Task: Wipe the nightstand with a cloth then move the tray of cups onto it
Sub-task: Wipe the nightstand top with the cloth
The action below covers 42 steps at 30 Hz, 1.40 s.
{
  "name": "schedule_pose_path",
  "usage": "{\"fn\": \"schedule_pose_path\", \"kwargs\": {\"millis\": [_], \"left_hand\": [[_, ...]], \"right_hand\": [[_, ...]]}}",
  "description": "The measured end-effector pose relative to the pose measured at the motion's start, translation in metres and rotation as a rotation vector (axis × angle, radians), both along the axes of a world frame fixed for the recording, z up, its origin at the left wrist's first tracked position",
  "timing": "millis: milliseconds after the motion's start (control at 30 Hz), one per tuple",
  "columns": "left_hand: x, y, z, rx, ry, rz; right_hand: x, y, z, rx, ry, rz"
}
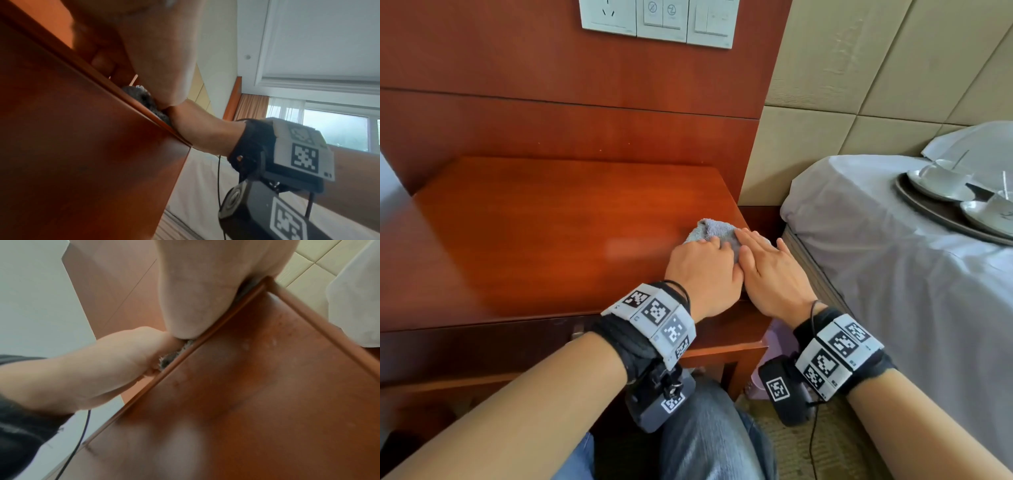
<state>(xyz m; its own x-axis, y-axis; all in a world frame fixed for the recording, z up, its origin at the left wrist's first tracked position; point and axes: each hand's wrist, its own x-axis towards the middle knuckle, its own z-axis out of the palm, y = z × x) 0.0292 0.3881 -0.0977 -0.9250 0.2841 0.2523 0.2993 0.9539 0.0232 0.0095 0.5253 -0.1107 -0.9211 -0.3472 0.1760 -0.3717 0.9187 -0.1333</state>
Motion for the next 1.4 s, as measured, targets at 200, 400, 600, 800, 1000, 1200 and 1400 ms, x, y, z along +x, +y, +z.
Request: {"fn": "schedule_pose_path", "kwargs": {"millis": [200, 400, 600, 800, 1000, 1200, 1400], "left_hand": [[0.018, 0.004, -0.013, 0.069, 0.077, -0.011], [0.018, -0.006, -0.012, 0.110, 0.083, -0.035], [0.028, -0.058, -0.010, 0.147, 0.104, -0.009], [0.050, -0.133, -0.012, 0.185, 0.107, 0.087], [0.091, -0.210, -0.022, 0.208, 0.156, 0.171], [0.117, -0.288, -0.029, 0.317, 0.250, 0.237], [0.136, -0.346, -0.036, 0.358, 0.341, 0.339]], "right_hand": [[0.016, 0.006, -0.018, -0.266, 0.115, -0.062], [0.019, -0.001, -0.019, -0.285, 0.181, -0.107], [0.024, -0.049, -0.018, -0.223, 0.183, -0.070], [0.035, -0.125, -0.011, -0.152, 0.159, 0.070], [0.058, -0.208, -0.016, -0.215, 0.182, 0.170], [0.080, -0.293, -0.014, -0.186, 0.116, 0.237], [0.092, -0.360, -0.011, -0.127, 0.102, 0.334]]}}
